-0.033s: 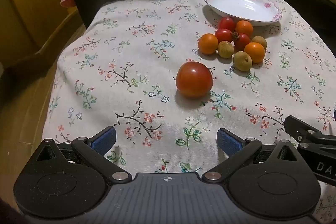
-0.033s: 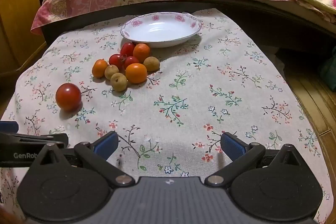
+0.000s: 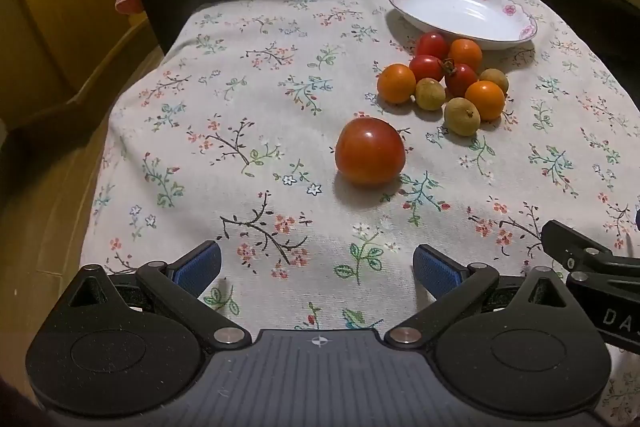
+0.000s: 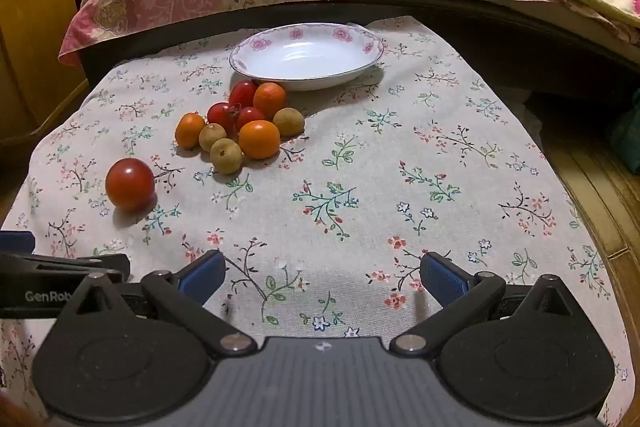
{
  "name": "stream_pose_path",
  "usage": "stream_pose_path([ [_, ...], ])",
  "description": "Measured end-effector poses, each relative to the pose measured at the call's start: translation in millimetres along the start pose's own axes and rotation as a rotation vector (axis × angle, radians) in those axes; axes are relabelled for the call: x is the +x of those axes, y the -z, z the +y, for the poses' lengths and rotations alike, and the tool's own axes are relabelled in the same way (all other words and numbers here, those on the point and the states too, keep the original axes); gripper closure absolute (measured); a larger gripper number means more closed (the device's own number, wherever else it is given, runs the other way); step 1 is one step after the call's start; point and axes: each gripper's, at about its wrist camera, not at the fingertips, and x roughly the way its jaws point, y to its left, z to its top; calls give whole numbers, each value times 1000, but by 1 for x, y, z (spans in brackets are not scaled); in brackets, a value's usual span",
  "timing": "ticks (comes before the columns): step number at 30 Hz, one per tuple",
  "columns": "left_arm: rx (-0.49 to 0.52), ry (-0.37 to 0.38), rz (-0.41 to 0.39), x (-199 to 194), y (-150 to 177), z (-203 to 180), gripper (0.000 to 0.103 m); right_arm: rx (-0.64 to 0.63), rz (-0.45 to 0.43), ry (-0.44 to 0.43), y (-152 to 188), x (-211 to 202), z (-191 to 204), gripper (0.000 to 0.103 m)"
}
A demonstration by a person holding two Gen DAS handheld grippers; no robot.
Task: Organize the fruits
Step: 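Move both tools toward the fruit pile beside the white plate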
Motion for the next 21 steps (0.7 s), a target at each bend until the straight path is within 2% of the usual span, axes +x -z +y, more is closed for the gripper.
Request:
stream_pose_path([
  [10,-23,20,9,2,0,1,0,-17,6,15,1,0,1,0],
  [16,-61,59,11,3,-1,8,0,-17,4,12,-1,1,1,0],
  [21,-91,100,-22,2,-2,16,0,-21,1,2,-7,3,2,0],
])
